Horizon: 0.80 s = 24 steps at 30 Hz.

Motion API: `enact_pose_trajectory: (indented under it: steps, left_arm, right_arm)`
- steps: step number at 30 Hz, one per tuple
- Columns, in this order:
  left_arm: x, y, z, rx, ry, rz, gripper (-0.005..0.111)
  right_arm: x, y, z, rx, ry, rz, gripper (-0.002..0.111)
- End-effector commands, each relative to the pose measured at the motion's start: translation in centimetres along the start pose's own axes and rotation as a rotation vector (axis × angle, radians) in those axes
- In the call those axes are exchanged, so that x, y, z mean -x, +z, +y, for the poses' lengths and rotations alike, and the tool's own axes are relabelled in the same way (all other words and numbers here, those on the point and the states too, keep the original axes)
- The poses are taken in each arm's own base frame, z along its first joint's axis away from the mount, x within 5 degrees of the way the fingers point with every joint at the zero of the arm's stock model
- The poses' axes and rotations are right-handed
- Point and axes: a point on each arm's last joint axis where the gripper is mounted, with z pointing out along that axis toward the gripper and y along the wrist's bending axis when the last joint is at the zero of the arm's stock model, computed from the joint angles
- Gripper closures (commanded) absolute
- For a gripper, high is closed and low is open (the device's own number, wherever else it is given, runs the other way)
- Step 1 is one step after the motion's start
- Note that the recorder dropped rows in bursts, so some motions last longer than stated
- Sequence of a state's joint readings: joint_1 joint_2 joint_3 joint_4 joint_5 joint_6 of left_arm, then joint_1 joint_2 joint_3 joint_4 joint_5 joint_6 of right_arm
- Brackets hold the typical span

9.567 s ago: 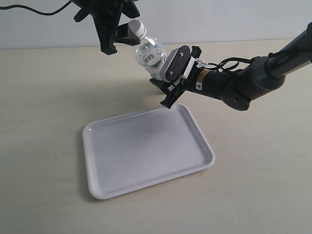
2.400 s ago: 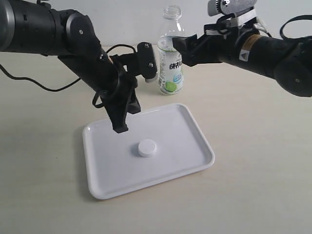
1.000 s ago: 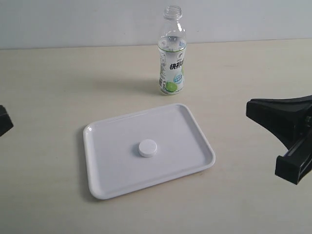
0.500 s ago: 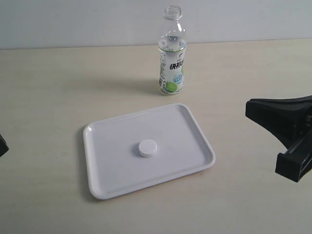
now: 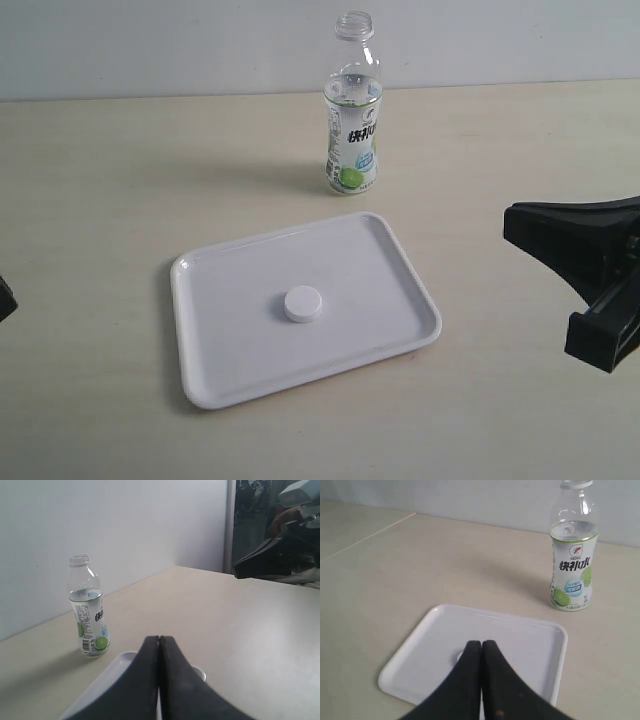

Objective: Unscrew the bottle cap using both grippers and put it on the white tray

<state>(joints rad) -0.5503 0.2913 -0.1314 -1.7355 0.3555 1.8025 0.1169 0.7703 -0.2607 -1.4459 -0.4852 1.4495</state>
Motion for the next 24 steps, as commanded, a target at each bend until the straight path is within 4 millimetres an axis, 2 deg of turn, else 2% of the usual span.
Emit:
enact_pose_trajectory:
  steps: [1,5,10,17,20,24]
  left_arm:
    - [-0.1,0.0,0.0,-0.002,-0.015,-0.003,0.107]
    - [-0.1,0.0,0.0,-0.002,-0.015,-0.003,0.107]
    - [-0.1,0.0,0.0,0.004,-0.014,-0.002,0.107]
    - [-0.1,0.0,0.0,0.004,-0.014,-0.002,0.107]
    - [-0.1,0.0,0.0,0.004,-0.014,-0.002,0.107]
    - [-0.1,0.0,0.0,0.004,-0.014,-0.002,0.107]
  right_arm:
    - [0.0,-0.1,0.1,0.004,-0.007,-0.004,0.108]
    - [0.1,-0.5,-0.3,-0.053,-0.03,-0.018,0.108]
    - [0.2,-3.3,-0.6,-0.213,-0.066,-0.157,0.108]
    - [-2.7,-7.4,-0.3,-0.463,-0.134,-0.397,0.108]
    - [-3.9,-8.2,-0.1,-0.513,-0.16,-0.472,0.108]
    - [-4.5,-8.2,-0.5,-0.555,-0.152,-0.463,0.108]
